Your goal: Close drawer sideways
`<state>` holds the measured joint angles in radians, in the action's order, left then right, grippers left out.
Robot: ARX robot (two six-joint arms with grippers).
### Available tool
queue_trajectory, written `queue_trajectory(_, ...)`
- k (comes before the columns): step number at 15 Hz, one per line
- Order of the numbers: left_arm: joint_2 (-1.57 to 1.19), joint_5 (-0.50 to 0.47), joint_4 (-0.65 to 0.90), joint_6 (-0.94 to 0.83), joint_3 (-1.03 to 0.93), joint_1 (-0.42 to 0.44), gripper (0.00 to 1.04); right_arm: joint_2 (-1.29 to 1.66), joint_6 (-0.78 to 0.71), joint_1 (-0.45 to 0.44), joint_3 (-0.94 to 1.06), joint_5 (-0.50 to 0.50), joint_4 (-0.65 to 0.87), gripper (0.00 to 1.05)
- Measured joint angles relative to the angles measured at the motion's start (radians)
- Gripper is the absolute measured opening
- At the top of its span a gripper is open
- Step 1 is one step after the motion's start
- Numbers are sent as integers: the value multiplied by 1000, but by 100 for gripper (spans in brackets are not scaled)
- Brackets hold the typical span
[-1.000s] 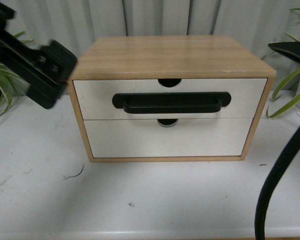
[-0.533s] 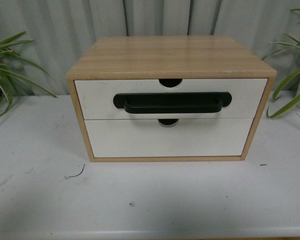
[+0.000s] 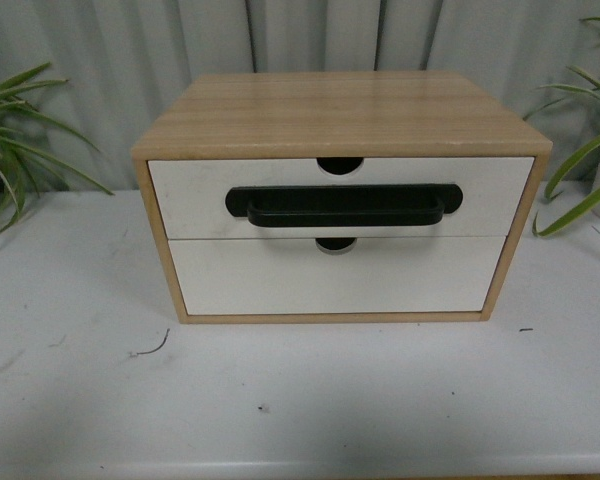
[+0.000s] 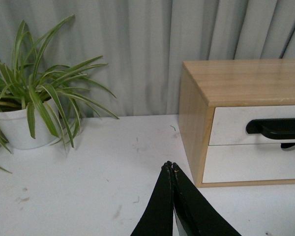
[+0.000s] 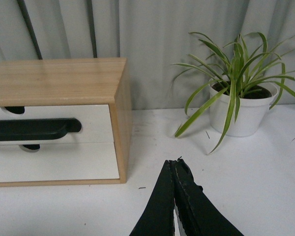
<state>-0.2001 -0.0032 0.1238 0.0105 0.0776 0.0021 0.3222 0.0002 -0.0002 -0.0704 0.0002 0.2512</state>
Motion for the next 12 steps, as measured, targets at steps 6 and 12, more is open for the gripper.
queue_trajectory(6,165,3,-124,0,-37,-2,2,-111,0,0,58,0,-38,2)
queue_trajectory(12,191,4,-128,0,-65,-2,2,-320,-1,0,57,0,-261,2)
